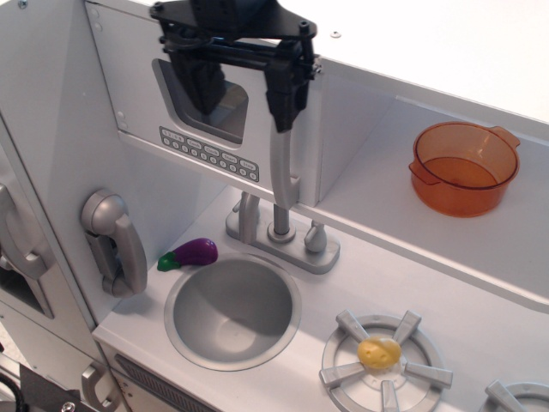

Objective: Open microwave

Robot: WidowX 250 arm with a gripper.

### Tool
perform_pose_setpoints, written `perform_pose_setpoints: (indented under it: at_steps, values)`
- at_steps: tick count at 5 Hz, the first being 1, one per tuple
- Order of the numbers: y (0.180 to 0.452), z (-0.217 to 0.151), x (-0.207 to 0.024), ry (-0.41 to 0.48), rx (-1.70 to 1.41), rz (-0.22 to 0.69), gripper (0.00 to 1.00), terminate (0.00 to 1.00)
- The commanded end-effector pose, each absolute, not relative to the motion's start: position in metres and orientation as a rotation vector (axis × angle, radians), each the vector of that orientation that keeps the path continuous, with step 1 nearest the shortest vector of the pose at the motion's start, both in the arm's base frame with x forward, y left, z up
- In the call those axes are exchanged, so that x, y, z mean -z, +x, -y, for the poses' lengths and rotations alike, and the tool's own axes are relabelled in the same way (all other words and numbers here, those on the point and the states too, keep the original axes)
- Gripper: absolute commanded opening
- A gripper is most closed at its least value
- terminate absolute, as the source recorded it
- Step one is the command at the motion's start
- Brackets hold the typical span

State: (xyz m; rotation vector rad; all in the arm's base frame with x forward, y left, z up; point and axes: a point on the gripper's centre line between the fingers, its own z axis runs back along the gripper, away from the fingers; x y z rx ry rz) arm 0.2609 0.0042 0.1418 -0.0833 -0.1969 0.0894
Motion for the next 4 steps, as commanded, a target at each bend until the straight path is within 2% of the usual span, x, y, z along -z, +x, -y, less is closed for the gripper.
perform_pose_setpoints:
  at_steps: [1,3,4]
  values:
    - [0.301,-0.003,-0.127,-0.041,-0.134,0.202,1.0,0.0]
    - [0.312,0.003,-0.119,-0.025,-0.112,0.201,1.0,0.0]
    - [0.31,0.003,-0.12,-0.054,-0.073,0.204,0.0,0.0]
